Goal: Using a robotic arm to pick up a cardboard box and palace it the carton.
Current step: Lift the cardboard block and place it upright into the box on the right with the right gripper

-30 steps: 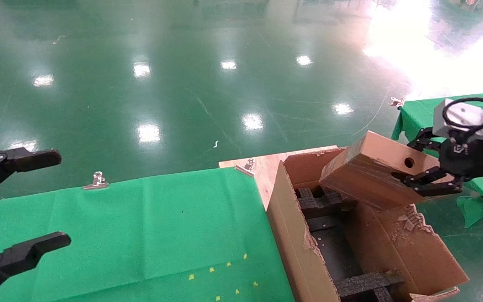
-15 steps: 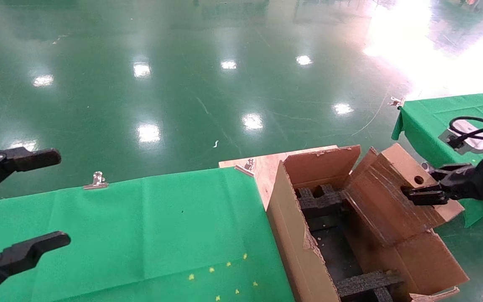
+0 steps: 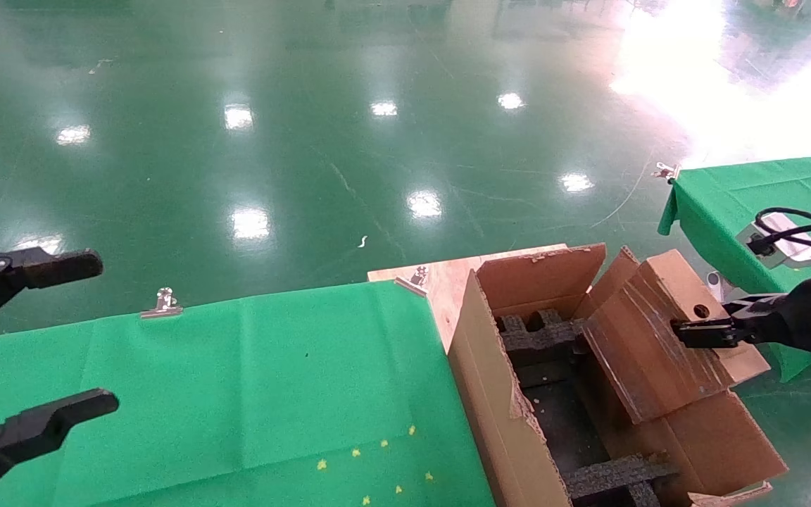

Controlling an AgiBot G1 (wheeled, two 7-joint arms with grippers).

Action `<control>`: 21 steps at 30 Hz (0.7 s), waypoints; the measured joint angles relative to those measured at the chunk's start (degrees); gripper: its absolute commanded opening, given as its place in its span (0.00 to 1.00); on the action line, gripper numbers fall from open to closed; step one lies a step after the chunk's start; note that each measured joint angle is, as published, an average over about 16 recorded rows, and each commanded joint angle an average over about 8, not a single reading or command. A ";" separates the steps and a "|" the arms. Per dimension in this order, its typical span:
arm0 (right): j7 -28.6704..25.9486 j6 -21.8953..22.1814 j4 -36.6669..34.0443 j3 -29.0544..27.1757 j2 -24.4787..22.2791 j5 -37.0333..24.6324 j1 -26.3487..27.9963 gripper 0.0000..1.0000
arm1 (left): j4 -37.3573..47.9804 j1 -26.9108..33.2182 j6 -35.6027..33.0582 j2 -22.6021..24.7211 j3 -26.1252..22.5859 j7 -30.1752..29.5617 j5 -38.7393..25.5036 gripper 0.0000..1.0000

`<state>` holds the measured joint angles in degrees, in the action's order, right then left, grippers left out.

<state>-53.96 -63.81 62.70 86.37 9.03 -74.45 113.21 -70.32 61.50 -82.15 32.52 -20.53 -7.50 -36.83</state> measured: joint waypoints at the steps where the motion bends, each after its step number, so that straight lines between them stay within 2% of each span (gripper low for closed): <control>1: -0.33 0.20 0.07 0.10 0.00 -0.08 -0.13 0.00 | 0.00 0.00 0.00 0.00 0.00 0.00 0.00 1.00; 21: -10.71 5.51 1.55 3.92 1.24 -6.65 -4.20 0.00 | 0.00 0.00 0.00 0.00 0.00 0.00 0.00 1.00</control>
<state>-64.67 -58.30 64.25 90.29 10.27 -81.11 109.01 -70.31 61.50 -82.15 32.52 -20.53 -7.50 -36.83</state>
